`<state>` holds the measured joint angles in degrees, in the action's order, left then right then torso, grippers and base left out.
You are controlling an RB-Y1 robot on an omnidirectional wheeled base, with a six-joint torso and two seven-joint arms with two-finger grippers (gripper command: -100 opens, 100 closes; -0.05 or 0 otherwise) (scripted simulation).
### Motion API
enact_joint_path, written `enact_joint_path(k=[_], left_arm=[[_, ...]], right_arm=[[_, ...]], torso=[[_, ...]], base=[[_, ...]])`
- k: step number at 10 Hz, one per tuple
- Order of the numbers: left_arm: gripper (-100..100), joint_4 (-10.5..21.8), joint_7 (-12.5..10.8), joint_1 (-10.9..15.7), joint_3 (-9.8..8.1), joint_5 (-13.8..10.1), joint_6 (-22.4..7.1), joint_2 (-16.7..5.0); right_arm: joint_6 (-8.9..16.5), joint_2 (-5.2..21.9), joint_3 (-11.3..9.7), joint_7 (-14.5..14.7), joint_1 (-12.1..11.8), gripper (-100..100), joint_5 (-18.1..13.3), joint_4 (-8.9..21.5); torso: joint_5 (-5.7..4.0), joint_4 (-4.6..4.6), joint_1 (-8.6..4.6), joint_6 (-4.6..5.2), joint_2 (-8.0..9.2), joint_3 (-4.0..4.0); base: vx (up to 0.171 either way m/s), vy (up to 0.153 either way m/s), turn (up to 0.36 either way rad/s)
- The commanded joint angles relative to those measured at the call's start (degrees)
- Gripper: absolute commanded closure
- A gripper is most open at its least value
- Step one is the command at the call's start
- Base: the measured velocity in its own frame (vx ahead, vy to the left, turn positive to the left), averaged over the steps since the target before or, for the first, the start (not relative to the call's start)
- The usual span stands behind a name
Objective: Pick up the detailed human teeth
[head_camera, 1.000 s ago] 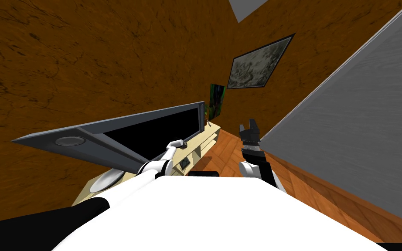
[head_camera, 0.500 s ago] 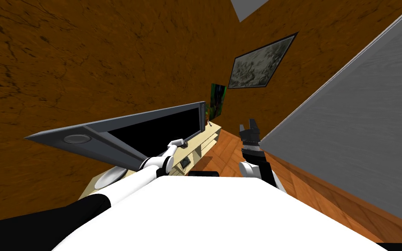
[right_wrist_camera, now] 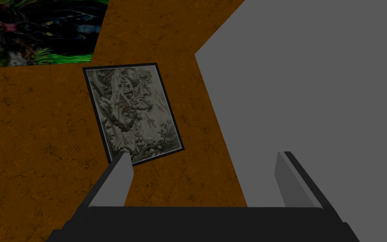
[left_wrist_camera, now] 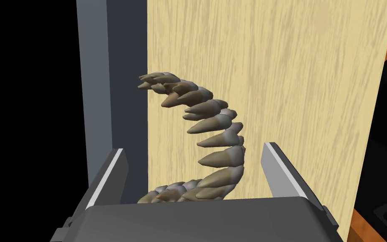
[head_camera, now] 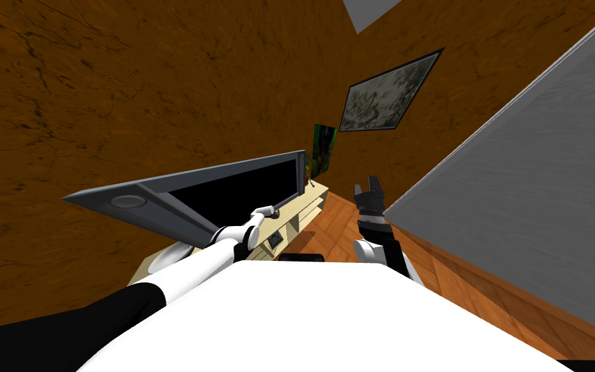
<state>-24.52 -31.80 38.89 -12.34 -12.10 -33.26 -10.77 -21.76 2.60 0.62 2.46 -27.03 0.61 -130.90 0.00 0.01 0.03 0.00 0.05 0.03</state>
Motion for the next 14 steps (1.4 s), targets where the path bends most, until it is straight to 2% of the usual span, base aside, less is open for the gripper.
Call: enact_joint_path(k=[1,5,6,7,8,9,10,11,12,14], left_arm=[[100,0.0,0.0,0.0,0.00,0.0,0.0,0.0],[100,0.1,0.1,-0.1,0.09,0.1,-0.2,0.1],[0,0.1,0.1,-0.1,0.07,0.0,-0.2,0.1],[100,-2.7,0.1,-3.0,-0.50,-0.3,-2.5,0.2],[100,-4.2,0.1,-3.9,-0.50,-0.3,-2.5,0.2],[100,-7.4,0.4,-6.4,-1.06,-0.7,-4.9,0.4],[100,-11.4,0.4,-7.9,-1.06,-0.7,-4.9,0.4],[100,-13.4,0.7,-10.2,-1.61,-1.1,-7.3,0.5],[100,-13.7,0.7,-11.0,-1.61,-1.1,-7.3,0.5],[100,-17.5,0.7,-11.9,-1.61,-1.1,-7.3,0.5]], right_arm=[[0.0,0.0,0.0,0.0,0.0,0,0.0,0.0],[0.0,0.0,0.0,0.0,0.0,0,0.0,0.0],[0.0,0.0,0.0,0.0,0.0,0,0.0,0.0],[0.0,0.0,0.0,0.0,0.0,0,0.0,0.0],[0.0,0.0,0.0,0.0,0.0,0,0.0,0.0],[0.0,0.0,0.0,0.0,0.0,0,0.0,0.0],[0.0,0.0,0.0,0.0,0.0,0,0.0,0.0],[0.0,0.0,0.0,0.0,0.0,0,0.0,0.0],[0.0,0.0,0.0,0.0,0.0,0,0.0,0.0],[0.0,0.0,0.0,0.0,0.0,0,0.0,0.0]], torso=[[0.00,0.00,0.00,0.00,0.00,0.00],[0.04,0.07,0.14,-0.09,-0.04,0.02],[0.03,0.07,0.14,-0.08,-0.03,0.02],[0.03,0.08,0.13,-0.07,-0.03,0.02],[0.14,-0.12,0.06,0.01,-0.16,-0.13],[0.17,-0.21,0.04,0.03,-0.27,-0.23],[0.26,-0.36,0.01,0.07,-0.34,-0.34],[0.26,-0.37,0.01,0.10,-0.38,-0.37],[0.36,-0.47,0.01,0.18,-0.52,-0.49],[0.46,-0.65,0.10,0.17,-0.58,-0.61]], base=[[0.000,0.000,0.000],[-0.001,0.000,-0.003],[0.000,0.000,0.000],[0.048,-0.016,-0.067],[0.047,-0.020,-0.051],[0.056,-0.024,-0.082],[0.040,-0.021,-0.040],[0.047,-0.031,-0.113],[0.042,-0.021,-0.037],[0.007,-0.004,0.004]])
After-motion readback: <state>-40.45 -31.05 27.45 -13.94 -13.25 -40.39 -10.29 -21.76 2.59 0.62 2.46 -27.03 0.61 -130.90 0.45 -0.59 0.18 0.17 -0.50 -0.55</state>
